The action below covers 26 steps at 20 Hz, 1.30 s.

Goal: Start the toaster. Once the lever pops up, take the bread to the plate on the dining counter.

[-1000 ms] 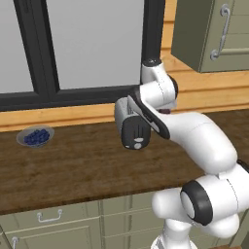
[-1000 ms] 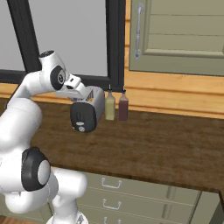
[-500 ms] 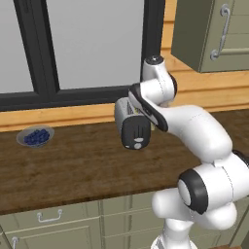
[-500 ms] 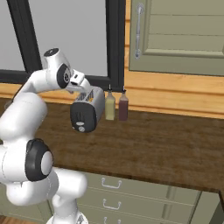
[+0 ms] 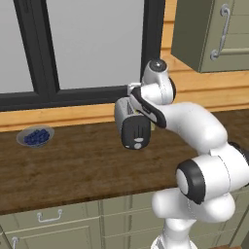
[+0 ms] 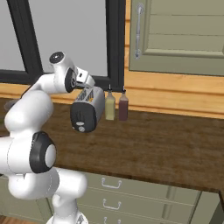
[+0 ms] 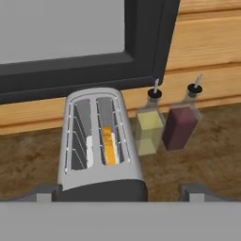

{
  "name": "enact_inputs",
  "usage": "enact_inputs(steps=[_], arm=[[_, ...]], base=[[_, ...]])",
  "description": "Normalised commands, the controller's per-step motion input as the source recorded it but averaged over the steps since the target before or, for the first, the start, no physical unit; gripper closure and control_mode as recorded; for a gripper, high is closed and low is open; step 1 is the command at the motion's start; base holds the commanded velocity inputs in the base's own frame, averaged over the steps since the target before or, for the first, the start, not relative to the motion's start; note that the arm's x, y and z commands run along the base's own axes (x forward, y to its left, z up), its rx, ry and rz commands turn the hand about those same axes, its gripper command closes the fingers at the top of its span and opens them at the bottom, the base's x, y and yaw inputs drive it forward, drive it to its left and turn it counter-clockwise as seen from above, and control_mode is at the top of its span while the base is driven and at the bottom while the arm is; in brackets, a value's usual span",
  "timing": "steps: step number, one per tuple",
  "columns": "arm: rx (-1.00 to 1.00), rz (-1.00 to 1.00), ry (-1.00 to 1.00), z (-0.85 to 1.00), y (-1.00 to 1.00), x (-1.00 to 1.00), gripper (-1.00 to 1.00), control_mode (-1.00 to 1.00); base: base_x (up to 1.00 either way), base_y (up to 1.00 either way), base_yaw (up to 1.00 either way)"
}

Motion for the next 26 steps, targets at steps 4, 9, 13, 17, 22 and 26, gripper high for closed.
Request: enact_inputs(steps=[4,9,13,17,22,26], arm=[[0.04,0.00,-0.03,0.01,0.09,0.08,-1.00,-1.00],[0.05,0.00,0.13,0.00,0.00,0.19,-1.00,-1.00],[0.00,0.00,0.03,0.00,0.00,0.14,-1.00,-1.00],[0.00,0.00,0.01,-0.06,0.00,0.30,-1.00,-1.00],[-0.02,0.00,0.00,0.00,0.01,0.32,-1.00,-1.00],[-0.01,0.00,0.00,0.00,0.00,0.18,-1.00,-1.00]], base=[[0.00,0.00,0.00],[0.00,0.00,0.00],[0.00,0.00,0.00],[0.00,0.00,0.00],[0.00,0.00,0.00],[0.00,0.00,0.00]])
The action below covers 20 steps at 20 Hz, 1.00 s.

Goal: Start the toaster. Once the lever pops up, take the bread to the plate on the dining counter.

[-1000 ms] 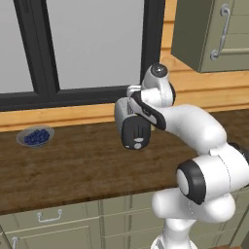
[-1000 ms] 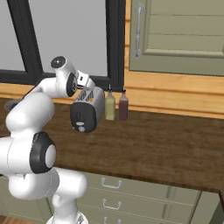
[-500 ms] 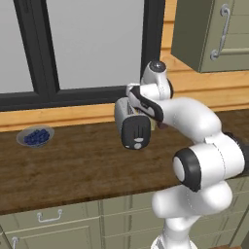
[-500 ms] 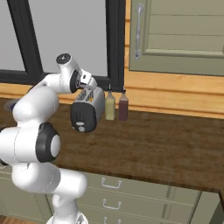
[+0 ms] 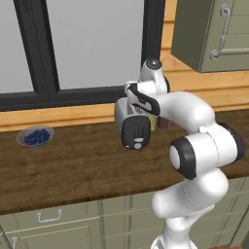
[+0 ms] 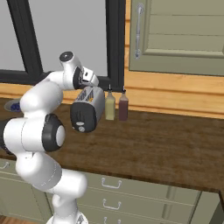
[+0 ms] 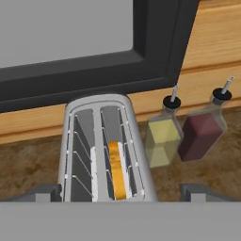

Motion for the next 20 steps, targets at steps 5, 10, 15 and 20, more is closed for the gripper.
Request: enact_inputs(steps=[5,10,15,20], arm=[[-0.02,0.00,0.06,-0.16,0.00,0.01,-1.00,-1.00],[-0.03,0.00,0.12,-0.29,0.00,0.00,-1.00,-1.00],[-0.02,0.00,0.09,-0.12,0.00,0.00,-1.00,-1.00],[0.00,0.00,0.04,0.00,0.00,0.00,-1.00,-1.00]], base=[[0.00,0.00,0.00],[0.00,0.00,0.00],[0.00,0.00,0.00],[0.00,0.00,0.00]])
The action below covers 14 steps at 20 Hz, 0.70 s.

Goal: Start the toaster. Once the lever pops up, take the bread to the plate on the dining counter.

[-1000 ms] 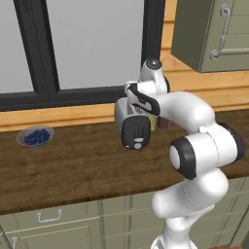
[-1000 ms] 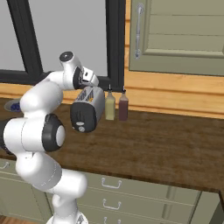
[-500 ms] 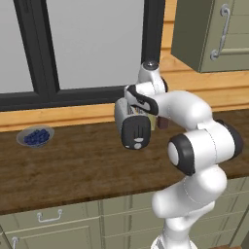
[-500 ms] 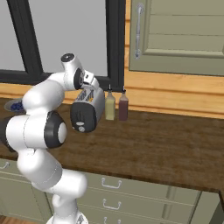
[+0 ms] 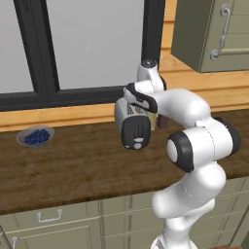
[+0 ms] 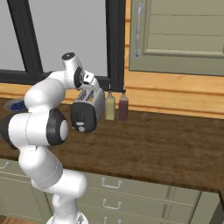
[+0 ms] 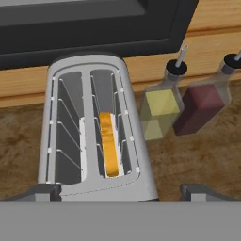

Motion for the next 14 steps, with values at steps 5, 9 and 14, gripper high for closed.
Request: enact_inputs(steps=[5,9,14], arm=[[0.00,0.00,0.00,0.00,0.00,0.00,-1.00,-1.00],[0.00,0.00,0.00,0.00,0.00,0.00,-1.00,-1.00],[0.00,0.00,0.00,0.00,0.00,0.00,-1.00,-1.00]], base=[[0.00,0.00,0.00],[0.00,0.00,0.00],[0.00,0.00,0.00]])
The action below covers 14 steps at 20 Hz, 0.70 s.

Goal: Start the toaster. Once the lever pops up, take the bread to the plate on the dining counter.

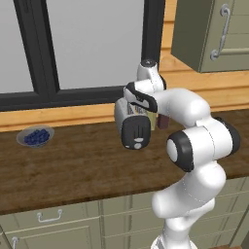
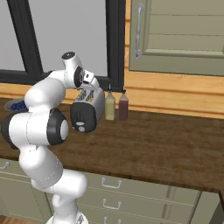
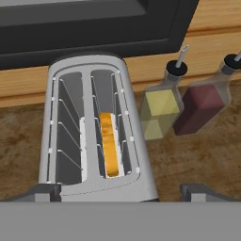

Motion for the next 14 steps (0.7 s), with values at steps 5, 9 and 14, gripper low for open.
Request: enact_inputs(steps=[5,9,14], arm=[[0.00,0.00,0.00,0.00,0.00,0.00,-1.00,-1.00],[0.00,0.00,0.00,0.00,0.00,0.00,-1.00,-1.00],[0.00,0.00,0.00,0.00,0.00,0.00,-1.00,-1.00]], base=[[0.00,0.00,0.00],[0.00,0.00,0.00],[0.00,0.00,0.00]])
